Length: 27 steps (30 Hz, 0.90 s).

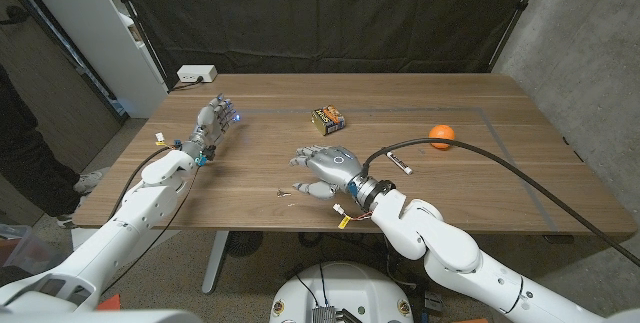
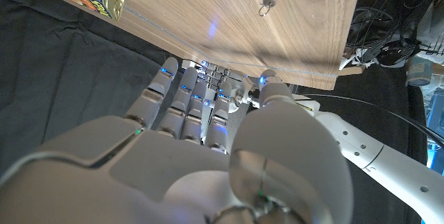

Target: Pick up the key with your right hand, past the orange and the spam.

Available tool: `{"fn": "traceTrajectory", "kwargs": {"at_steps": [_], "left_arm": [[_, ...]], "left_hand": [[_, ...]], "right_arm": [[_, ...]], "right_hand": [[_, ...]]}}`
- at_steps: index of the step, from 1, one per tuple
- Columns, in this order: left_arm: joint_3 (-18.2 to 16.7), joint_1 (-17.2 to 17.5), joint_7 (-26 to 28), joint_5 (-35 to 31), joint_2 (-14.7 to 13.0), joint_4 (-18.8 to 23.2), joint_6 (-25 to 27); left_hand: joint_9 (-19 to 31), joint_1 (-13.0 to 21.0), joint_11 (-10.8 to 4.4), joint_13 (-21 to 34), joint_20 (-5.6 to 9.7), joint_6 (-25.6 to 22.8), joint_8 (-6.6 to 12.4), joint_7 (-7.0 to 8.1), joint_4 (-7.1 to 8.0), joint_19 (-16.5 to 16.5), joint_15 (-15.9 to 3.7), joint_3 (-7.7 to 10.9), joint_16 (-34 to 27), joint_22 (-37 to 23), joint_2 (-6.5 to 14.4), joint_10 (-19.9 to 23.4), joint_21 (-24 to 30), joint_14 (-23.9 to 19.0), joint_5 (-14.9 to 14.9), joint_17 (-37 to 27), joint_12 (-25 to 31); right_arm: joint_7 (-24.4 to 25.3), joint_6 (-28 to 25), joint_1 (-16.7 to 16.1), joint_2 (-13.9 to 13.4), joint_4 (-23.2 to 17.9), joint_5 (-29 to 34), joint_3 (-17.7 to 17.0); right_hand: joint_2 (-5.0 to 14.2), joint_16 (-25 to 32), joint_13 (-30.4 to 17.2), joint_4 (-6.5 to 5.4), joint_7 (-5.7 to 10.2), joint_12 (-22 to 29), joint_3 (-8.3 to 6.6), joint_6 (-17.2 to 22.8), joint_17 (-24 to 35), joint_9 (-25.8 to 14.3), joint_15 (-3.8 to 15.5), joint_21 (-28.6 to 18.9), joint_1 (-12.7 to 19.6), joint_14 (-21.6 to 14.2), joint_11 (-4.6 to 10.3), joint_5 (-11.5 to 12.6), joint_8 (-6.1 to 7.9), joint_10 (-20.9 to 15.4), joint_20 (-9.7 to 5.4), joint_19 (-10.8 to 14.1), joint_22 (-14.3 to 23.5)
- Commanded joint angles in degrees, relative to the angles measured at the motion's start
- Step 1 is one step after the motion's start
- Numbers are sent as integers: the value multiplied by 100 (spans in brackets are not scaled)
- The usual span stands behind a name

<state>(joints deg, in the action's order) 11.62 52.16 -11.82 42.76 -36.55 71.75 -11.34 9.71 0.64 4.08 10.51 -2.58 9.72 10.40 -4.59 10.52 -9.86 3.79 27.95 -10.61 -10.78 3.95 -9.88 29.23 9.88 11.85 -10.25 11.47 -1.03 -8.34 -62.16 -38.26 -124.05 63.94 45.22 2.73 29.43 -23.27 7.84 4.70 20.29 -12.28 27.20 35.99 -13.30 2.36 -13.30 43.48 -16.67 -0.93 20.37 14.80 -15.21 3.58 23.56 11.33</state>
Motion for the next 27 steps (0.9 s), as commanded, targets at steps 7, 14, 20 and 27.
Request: {"fn": "traceTrajectory", "kwargs": {"at_steps": [7, 14, 20, 27], "left_arm": [[-9, -29, -38, 10, 17, -75, -13], [6, -68, -50, -3, 32, -123, -11], [12, -109, -80, -5, 56, -190, -26], [30, -169, -118, -12, 90, -298, -26]], "left_hand": [[33, -50, 10, 23, -59, 479, 7, 20, 0, -620, 51, -10, -24, -34, 522, -693, -9, 773, 42, -16, 13], [33, -49, 12, 23, -60, 478, 6, 18, 0, -621, 54, -14, -23, -34, 523, -691, -13, 776, 43, -16, 15], [33, -48, 12, 23, -61, 478, 6, 17, -1, -618, 56, -17, -23, -35, 525, -693, -14, 775, 44, -15, 14], [33, -48, 21, 23, -61, 479, 6, 15, -1, -618, 49, -20, -23, -35, 526, -693, -17, 776, 45, -15, 15]], "right_arm": [[-164, 109, 274, 232, 299, 99, 228], [-261, 80, 372, 325, 399, 33, 266], [-395, 34, 479, 413, 471, 33, 332], [-437, -21, 574, 531, 600, 25, 415]], "right_hand": [[66, -48, -29, 62, 9, -17, -97, -89, -20, 2, 24, 1, 152, 32, 17, 41, -80, 43, -6, -12, 18], [2, -58, -44, -82, -64, -11, 22, -55, -10, 10, 15, 3, -113, 21, -1, -25, -93, 33, -2, -28, 17], [-60, -52, -54, -180, -92, -10, 124, -23, 4, 13, 12, 8, -323, 4, -13, -63, -96, 35, 13, -48, 18], [-46, -77, -62, -189, -114, -7, 126, -5, 3, 15, 5, 14, -348, 41, -32, -65, -99, 28, 25, -71, 18]]}}
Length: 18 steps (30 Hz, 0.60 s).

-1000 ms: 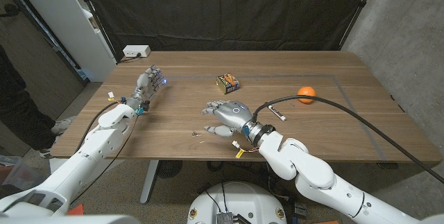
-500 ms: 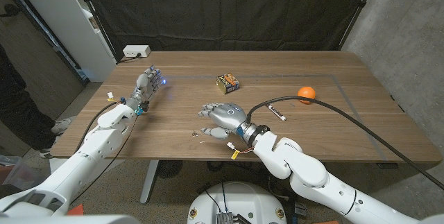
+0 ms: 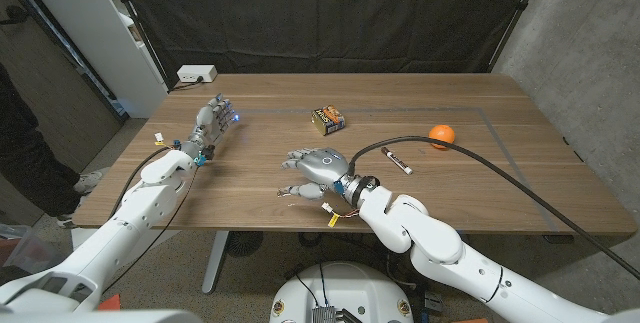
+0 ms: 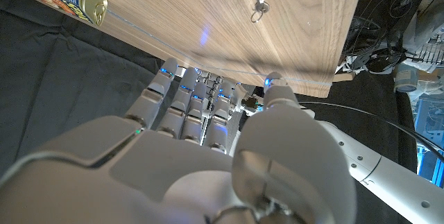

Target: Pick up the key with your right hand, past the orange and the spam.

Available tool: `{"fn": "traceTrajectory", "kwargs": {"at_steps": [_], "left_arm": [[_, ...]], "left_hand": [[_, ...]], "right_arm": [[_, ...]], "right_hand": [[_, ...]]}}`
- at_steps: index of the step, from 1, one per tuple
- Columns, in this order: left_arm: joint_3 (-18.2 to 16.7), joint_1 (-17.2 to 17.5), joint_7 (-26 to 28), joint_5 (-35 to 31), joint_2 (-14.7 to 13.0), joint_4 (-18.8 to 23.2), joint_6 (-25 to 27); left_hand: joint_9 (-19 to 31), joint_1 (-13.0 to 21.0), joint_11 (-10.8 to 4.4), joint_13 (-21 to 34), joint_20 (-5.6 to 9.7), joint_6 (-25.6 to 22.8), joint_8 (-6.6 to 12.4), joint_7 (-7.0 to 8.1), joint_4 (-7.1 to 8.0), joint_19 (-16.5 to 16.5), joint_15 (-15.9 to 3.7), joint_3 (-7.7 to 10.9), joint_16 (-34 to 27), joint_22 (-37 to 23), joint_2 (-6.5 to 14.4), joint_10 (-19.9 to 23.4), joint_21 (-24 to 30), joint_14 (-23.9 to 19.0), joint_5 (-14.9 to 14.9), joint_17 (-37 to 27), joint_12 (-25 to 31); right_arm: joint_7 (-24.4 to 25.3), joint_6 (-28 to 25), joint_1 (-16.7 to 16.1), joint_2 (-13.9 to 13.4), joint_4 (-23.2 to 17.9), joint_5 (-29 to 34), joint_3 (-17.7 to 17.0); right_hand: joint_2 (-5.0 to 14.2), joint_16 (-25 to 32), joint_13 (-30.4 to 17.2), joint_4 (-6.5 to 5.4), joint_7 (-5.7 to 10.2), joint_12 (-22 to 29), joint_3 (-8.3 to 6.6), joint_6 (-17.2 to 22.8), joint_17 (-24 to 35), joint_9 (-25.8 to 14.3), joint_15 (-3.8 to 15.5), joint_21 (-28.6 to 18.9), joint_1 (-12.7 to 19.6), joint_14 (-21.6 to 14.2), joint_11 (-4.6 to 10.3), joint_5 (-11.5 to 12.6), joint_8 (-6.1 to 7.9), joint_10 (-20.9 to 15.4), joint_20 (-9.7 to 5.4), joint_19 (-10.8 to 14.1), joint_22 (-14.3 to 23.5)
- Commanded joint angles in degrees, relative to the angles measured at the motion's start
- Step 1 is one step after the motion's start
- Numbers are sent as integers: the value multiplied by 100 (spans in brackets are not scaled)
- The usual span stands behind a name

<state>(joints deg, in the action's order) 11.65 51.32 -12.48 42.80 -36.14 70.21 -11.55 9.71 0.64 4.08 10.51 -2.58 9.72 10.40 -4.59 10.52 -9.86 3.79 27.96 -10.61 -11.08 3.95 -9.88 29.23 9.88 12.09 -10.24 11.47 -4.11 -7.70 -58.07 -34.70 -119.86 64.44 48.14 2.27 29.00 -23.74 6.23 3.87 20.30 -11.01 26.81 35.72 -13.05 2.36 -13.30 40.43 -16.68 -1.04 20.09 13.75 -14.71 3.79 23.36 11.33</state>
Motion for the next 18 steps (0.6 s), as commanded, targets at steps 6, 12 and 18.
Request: {"fn": "traceTrajectory", "kwargs": {"at_steps": [6, 12, 18], "left_arm": [[36, -120, -72, -40, 60, -191, -23], [55, -152, -96, -68, 65, -221, -35], [59, -160, -98, -79, 74, -235, -48]], "left_hand": [[33, -47, 13, 23, -61, 481, 5, 16, -1, -621, 51, -24, -21, -5, 526, -703, -21, 783, 22, -15, 11], [33, -46, 16, 23, -61, 487, 2, 18, -2, -623, 49, -27, -20, -5, 526, -706, -24, 785, 23, -15, 11], [33, -44, 21, 23, -62, 492, 1, 16, -4, -623, 48, -31, -20, -6, 526, -708, -28, 788, 24, -14, 10]], "right_arm": [[-231, -213, 200, 256, 224, -1, 187], [-308, -307, 269, 335, 339, -18, 245], [-428, -342, 372, 350, 437, -107, 274]], "right_hand": [[-7, -10, -23, -38, -99, 17, 20, 211, 41, -11, -3, 10, -83, -12, -40, -47, 66, -82, 7, -47, 19], [-11, -18, -30, -64, -113, 5, 47, 203, 51, -10, -14, 8, -145, 12, -41, -57, 52, -52, 6, -48, 20], [-39, -6, -49, -250, -175, -27, 217, 136, 118, -12, -81, 9, -520, 99, -107, -126, -2, 29, -1, -62, 22]]}}
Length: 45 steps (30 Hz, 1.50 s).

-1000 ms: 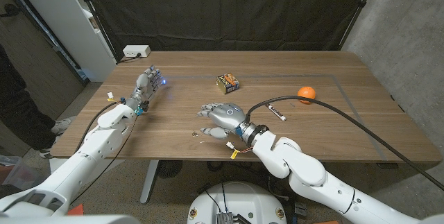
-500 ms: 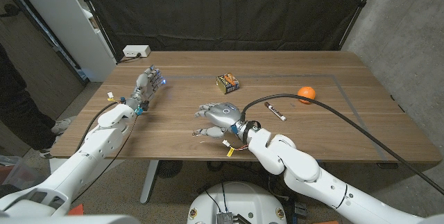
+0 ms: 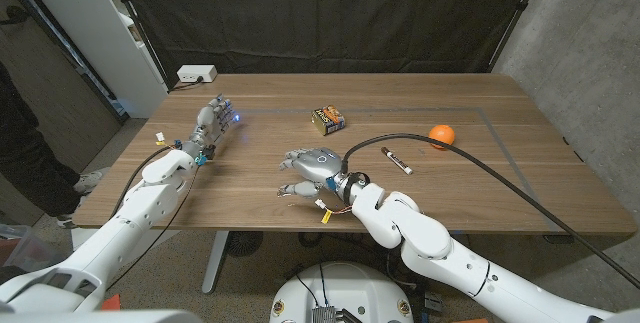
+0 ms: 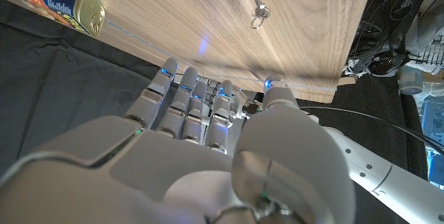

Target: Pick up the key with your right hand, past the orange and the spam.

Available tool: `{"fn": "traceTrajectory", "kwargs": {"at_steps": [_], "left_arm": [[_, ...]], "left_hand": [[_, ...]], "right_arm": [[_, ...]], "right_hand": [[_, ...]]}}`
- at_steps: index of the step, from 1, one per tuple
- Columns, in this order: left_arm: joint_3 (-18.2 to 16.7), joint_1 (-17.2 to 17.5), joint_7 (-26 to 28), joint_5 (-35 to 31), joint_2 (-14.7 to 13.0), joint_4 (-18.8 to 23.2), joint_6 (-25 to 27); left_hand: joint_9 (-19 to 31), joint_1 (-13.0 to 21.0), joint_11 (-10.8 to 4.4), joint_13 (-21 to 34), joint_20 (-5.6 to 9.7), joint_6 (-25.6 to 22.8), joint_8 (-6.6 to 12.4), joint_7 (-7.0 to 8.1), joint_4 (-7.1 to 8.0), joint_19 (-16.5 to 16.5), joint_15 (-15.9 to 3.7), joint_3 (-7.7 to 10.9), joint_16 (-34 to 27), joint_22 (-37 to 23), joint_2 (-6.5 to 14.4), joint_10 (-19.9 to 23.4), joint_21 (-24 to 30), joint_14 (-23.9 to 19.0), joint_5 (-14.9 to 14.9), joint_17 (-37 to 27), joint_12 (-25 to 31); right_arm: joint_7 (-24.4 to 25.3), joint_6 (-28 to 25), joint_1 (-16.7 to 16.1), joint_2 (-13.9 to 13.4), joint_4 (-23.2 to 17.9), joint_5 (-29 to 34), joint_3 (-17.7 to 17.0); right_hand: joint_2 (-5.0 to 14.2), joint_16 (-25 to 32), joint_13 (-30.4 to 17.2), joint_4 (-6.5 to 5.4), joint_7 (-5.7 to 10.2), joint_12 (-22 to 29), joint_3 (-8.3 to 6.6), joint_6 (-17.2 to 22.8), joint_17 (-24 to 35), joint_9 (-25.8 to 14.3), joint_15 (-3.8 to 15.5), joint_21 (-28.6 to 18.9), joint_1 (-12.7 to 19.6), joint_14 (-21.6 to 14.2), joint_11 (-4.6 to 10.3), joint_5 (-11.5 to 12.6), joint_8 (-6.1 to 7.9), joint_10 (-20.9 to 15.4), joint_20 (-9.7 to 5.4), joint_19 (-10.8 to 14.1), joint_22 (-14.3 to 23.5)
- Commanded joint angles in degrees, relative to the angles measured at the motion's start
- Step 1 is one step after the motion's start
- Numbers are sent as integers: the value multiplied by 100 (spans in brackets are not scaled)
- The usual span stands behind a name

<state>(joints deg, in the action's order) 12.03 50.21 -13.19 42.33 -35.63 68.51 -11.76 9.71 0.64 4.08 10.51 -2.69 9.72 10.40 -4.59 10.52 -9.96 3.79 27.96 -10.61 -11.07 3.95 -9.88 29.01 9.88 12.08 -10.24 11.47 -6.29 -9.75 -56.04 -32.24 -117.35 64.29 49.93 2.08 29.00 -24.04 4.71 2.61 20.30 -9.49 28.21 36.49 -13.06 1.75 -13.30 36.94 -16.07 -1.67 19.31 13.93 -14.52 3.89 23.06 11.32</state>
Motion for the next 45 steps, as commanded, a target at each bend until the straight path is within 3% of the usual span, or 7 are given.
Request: {"fn": "traceTrajectory", "kwargs": {"at_steps": [1, 13, 21, 29, 37, 45], "left_arm": [[20, -49, -21, -36, 25, -66, -31], [11, -44, -15, -40, 38, -71, -59], [10, -31, 8, -44, 31, -33, -47], [16, -35, 7, -44, 29, -29, -35], [19, -52, -9, -49, 22, -56, -30], [19, -101, -71, -39, 40, -154, -50]], "left_hand": [[33, -44, 17, 23, -51, 492, 1, 16, -4, -610, 50, -32, -19, -6, 526, -703, -6, 788, 24, -14, 13], [32, -40, 22, 23, -49, 497, 0, 17, -7, -613, 45, -36, -19, -6, 527, -710, -12, 791, 26, -13, 11], [32, -38, 20, 23, -48, 498, 1, 16, -9, -612, 46, -40, -19, -6, 525, -713, -16, 791, 27, -13, 10], [32, -36, 20, 23, -48, 500, 0, 11, -11, -611, 46, -44, -19, -6, 524, -712, -21, 791, 28, -13, 11], [32, -35, 10, 24, -46, 501, 1, 11, -11, -610, 46, -48, -18, -7, 524, -729, -24, 796, 29, -12, 6], [32, -34, 30, 24, -45, 506, 0, 13, -11, -608, 43, -51, -17, -7, 527, -735, -28, 800, 30, -12, 5]], "right_arm": [[-244, -156, 179, 109, 195, -108, 97], [-414, -332, 251, 114, 242, -98, 176], [-483, -524, 189, 104, 171, 53, 230], [-537, -631, 105, 158, 105, 136, 291], [-582, -776, 46, 284, 140, 158, 346], [-745, -1178, 10, 543, 242, 483, 491]], "right_hand": [[-20, 1, -23, -127, -64, -30, 91, 26, 53, -11, -23, 7, -230, 41, -59, -59, -12, 18, -14, -29, 22], [-10, 59, -37, -140, -158, 0, 150, 402, 92, -9, -19, -24, -311, 5, -125, -91, 105, -67, -114, 51, 17], [1, 80, -43, -54, -235, 20, 124, 674, 83, -2, -33, -27, -202, -29, -131, -88, 184, -137, -115, 69, 14], [23, 66, -49, 134, -292, 34, 22, 891, 67, 7, -20, -19, 87, -20, -81, -37, 237, -197, -109, 52, 11], [28, 41, -52, 115, -296, 28, 35, 925, 64, 10, -31, 1, 43, 17, -70, -34, 234, -194, -87, -1, 12], [-172, 64, -59, 17, -335, 20, 247, 1047, 98, -36, -74, 22, -254, 17, -108, -54, 288, -208, -43, -59, 13]]}}
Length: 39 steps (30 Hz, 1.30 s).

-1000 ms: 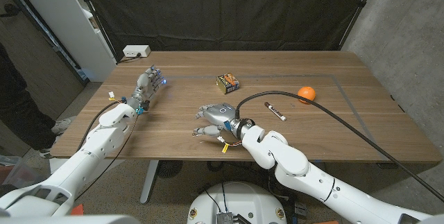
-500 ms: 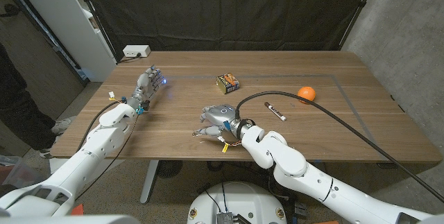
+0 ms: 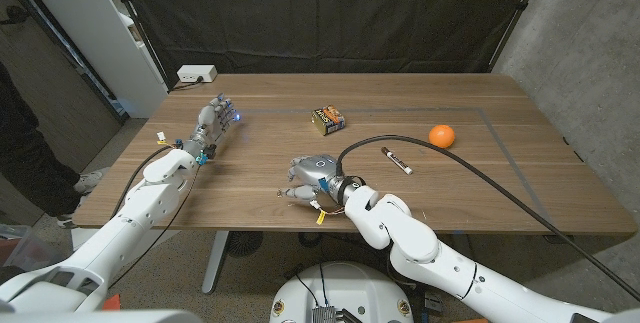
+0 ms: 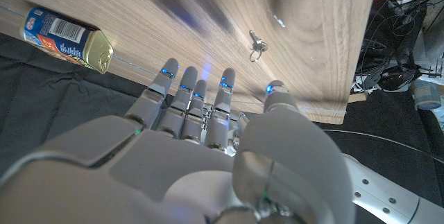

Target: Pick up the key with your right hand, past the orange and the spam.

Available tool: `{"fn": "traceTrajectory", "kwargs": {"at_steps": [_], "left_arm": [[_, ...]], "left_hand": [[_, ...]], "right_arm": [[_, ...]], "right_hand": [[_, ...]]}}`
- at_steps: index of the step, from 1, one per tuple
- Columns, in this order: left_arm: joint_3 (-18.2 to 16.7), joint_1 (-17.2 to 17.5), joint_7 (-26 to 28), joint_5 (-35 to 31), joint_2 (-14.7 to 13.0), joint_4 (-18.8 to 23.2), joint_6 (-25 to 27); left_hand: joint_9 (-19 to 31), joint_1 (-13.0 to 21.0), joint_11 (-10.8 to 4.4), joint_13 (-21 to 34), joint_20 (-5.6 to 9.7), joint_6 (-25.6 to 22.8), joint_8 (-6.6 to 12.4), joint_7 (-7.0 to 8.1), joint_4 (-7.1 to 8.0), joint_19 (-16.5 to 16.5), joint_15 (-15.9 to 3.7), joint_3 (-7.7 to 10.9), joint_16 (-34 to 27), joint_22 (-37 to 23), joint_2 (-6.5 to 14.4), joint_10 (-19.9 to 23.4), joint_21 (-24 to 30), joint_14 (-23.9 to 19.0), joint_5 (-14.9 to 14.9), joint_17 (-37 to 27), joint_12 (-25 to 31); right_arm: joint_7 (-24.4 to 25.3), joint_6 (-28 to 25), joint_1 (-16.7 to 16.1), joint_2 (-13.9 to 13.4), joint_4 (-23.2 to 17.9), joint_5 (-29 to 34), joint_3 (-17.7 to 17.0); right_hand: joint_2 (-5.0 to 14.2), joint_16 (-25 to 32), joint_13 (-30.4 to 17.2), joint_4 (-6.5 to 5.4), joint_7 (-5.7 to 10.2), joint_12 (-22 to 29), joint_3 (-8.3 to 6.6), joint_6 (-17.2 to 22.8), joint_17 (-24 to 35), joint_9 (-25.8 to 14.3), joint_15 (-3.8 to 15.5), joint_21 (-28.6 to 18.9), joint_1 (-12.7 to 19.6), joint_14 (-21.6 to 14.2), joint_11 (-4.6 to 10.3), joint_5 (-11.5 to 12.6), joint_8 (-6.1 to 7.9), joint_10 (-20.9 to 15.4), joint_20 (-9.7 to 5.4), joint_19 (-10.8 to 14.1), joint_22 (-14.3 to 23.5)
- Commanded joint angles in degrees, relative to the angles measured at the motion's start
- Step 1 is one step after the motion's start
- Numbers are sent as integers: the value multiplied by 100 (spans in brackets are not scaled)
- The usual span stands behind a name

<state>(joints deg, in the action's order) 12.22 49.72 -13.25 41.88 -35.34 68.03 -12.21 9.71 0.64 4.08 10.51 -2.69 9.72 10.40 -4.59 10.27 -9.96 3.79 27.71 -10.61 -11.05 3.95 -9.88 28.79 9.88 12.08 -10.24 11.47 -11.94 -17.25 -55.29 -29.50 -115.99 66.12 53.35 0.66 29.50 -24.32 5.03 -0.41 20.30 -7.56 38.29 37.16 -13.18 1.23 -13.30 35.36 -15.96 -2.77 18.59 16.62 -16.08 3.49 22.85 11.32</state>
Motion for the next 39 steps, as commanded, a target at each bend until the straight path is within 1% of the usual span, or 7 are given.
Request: {"fn": "traceTrajectory", "kwargs": {"at_steps": [1, 6, 9, 17, 28, 32, 39], "left_arm": [[2, -59, -82, 8, 14, -125, -12], [-5, -93, -118, 14, 34, -219, -34], [-10, -122, -142, 10, 45, -283, -59], [-5, -207, -208, 3, 82, -418, -80], [21, -333, -300, -28, 140, -579, -117], [26, -365, -325, -35, 158, -643, -121], [17, -406, -376, -34, 182, -743, -145]], "left_hand": [[32, -34, 25, 24, -44, 505, 0, 9, 14, -608, 44, -26, -17, -9, 528, -732, -6, 800, 31, -12, 7], [32, -34, 24, 24, -46, 507, 0, 9, 14, -615, 44, -28, -16, -9, 528, -736, -11, 804, 31, -12, 6], [32, -33, 14, 24, -47, 510, -1, 9, 14, -616, 46, -29, -16, -9, 529, -743, -13, 805, 32, -12, 4], [32, -33, 11, 24, -47, 509, 0, 10, 14, -617, 50, -32, -14, -9, 530, -738, -17, 812, 33, -12, 7], [32, -32, 17, 24, -47, 516, -1, 10, 14, -616, 49, -36, -14, -10, 531, -749, -22, 814, 34, -11, 4], [32, -32, 24, 24, -47, 519, -2, 7, 14, -618, 49, -37, -13, -10, 531, -753, -25, 819, 34, -11, 3], [32, -32, 26, 24, -34, 514, 1, 11, 14, -615, 50, -39, -15, -10, 531, -751, -26, 815, 35, -11, 5]], "right_arm": [[-208, -445, -61, 288, 118, 298, 158], [-429, -840, -83, 540, 231, 580, 266], [-565, -1032, -61, 683, 300, 752, 342], [-489, -1151, -102, 788, 351, 919, 439], [-323, -1333, -296, 915, 380, 1085, 526], [-322, -1358, -323, 971, 420, 1088, 563], [-412, -1396, -263, 1098, 541, 1122, 631]], "right_hand": [[-23, 24, -32, 0, -39, 14, 50, -32, 43, -30, -19, 25, -68, 15, -10, 29, -8, -42, -3, -47, 13], [153, 27, -42, 228, 1, -48, -131, -345, 61, -61, -18, 49, 399, 130, 8, 143, -135, 83, 10, -118, 11], [181, 18, -45, 270, -7, -84, -158, -376, 64, -70, -60, 76, 490, 193, -30, 160, -149, 166, 25, -189, 9], [138, 64, -52, 239, -29, -64, -83, -157, 79, -106, -71, 78, 434, 171, -57, 151, -46, 100, 22, -204, 4], [-23, 220, -72, 201, -53, 70, 118, 387, 100, -216, -28, 31, 329, -53, -56, 156, 251, -275, 37, -85, -2], [-13, 245, -77, 234, -105, 90, 109, 408, 101, -237, -25, 22, 403, -84, -77, 175, 279, -335, 40, -55, -3], [149, 272, -89, 394, -150, 102, -54, 302, 87, -272, -7, 8, 845, -103, -56, 276, 261, -359, 28, -3, -8]]}}
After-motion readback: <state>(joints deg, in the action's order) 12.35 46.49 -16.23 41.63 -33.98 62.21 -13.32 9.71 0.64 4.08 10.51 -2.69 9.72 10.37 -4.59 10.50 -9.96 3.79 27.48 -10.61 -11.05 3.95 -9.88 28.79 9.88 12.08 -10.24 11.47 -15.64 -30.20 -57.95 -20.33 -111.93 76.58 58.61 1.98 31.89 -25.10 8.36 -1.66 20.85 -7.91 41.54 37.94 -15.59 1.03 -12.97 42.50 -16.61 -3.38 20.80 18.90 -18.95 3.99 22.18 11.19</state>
